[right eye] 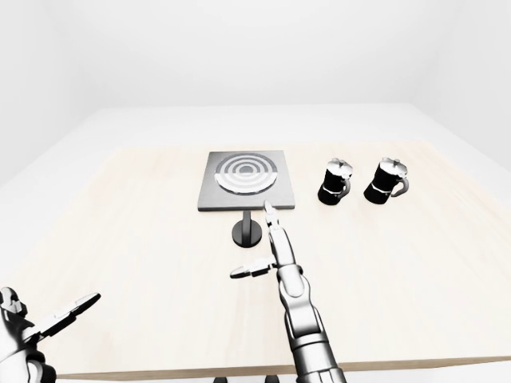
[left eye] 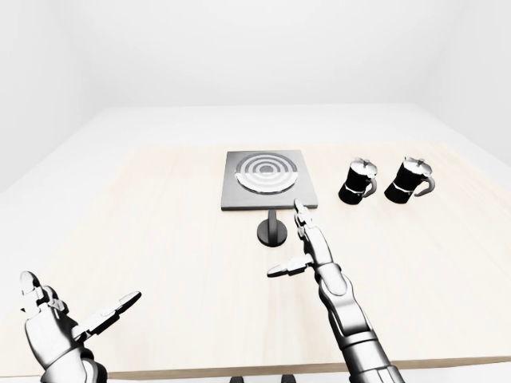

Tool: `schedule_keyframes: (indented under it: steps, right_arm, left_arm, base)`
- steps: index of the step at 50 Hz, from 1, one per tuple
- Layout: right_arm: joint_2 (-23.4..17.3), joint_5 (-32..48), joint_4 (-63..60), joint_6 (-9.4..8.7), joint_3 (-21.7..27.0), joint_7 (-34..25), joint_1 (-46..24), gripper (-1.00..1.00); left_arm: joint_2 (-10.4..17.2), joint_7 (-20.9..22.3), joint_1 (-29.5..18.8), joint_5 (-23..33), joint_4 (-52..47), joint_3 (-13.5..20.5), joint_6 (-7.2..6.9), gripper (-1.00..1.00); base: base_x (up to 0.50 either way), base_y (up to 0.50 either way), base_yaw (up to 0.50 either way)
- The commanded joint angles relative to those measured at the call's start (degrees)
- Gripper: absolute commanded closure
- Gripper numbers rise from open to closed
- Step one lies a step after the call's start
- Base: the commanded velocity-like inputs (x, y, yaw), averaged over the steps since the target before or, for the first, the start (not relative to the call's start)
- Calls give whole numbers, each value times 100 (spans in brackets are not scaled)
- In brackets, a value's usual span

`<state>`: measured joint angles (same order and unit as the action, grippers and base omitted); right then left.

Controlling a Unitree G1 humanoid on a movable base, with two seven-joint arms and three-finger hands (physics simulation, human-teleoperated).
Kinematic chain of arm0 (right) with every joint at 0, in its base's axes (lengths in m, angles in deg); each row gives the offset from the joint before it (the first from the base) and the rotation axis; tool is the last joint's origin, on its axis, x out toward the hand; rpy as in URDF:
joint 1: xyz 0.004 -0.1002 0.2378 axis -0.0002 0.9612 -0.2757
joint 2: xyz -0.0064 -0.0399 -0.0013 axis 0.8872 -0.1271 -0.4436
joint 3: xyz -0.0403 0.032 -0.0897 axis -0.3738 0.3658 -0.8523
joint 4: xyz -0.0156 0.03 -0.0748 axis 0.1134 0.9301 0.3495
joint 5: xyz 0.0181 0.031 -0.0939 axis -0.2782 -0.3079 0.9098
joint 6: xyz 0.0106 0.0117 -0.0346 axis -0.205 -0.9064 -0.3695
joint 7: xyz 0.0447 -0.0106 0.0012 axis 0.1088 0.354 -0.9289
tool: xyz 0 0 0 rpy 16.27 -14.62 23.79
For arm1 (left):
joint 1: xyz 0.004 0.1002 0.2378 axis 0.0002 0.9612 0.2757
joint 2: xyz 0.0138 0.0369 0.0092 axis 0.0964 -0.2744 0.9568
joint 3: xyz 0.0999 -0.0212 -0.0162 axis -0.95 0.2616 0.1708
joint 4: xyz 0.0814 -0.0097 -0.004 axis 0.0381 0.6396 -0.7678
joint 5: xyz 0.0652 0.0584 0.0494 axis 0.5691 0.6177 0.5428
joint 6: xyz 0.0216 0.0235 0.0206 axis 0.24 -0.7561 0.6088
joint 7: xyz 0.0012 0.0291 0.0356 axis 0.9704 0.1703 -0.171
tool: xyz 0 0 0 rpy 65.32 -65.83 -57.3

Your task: Turn off the stove.

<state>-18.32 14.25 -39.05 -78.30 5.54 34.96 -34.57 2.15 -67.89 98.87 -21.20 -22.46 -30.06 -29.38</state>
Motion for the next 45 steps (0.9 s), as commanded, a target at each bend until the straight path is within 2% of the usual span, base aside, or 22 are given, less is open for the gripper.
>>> schedule_keyframes:
  steps: [1, 5, 16, 40, 45]
  right_arm:
    - [11, 15, 67, 109, -29, -4, 24, -100]
    - [32, 73, -3, 80, -83, -14, 53, -100]
    - [84, 204, -478, -147, -249, -30, 247, -100]
    - [146, 219, -15, 201, -310, -35, 215, -100]
    - [167, 242, -17, 210, -358, -26, 247, -100]
  left_arm:
    - [-7, 6, -9, 4, 38, 8, 0, -100]
    - [-13, 12, 17, -15, -14, 8, 0, -100]
    - [-56, 57, 47, -11, -174, 41, 0, -100]
    - [-42, 39, 29, -15, -119, 28, 0, -100]
    - [-26, 20, -11, 4, 12, 16, 0, -100]
  base:
    - [0, 0, 0]
    - [0, 0, 0]
    - [0, 0, 0]
    - [0, 0, 0]
    - [0, 0, 0]
